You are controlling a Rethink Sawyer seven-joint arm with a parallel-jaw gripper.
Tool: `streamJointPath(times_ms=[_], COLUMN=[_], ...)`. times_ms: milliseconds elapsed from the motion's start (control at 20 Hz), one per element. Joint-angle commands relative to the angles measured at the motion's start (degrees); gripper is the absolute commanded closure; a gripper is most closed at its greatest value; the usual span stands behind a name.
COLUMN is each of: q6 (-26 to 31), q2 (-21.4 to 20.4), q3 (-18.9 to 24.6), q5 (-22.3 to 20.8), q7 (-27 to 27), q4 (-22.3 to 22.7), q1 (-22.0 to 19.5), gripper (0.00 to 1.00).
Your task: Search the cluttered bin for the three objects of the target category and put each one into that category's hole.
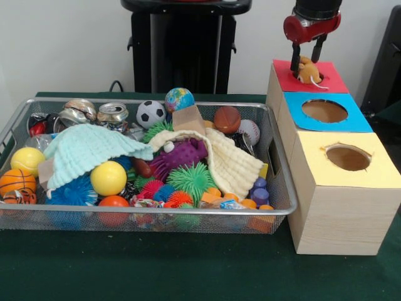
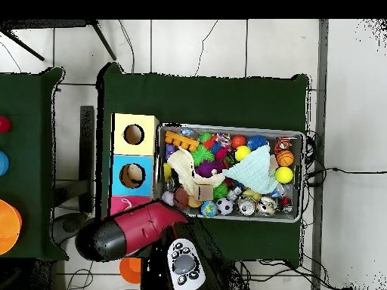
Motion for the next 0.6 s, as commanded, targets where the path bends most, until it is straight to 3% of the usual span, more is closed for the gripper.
streamJointPath(times_ms=[50,600], q6=[3.3,6.8], q2=[0.2,-1.2], q3=[-2.7,-4.5], q5=[1.2,2.1], q7=[9.1,9.2], q4=[-4.7,-6.2], q1=[0.3,2.4], gripper=[0.00,0.00])
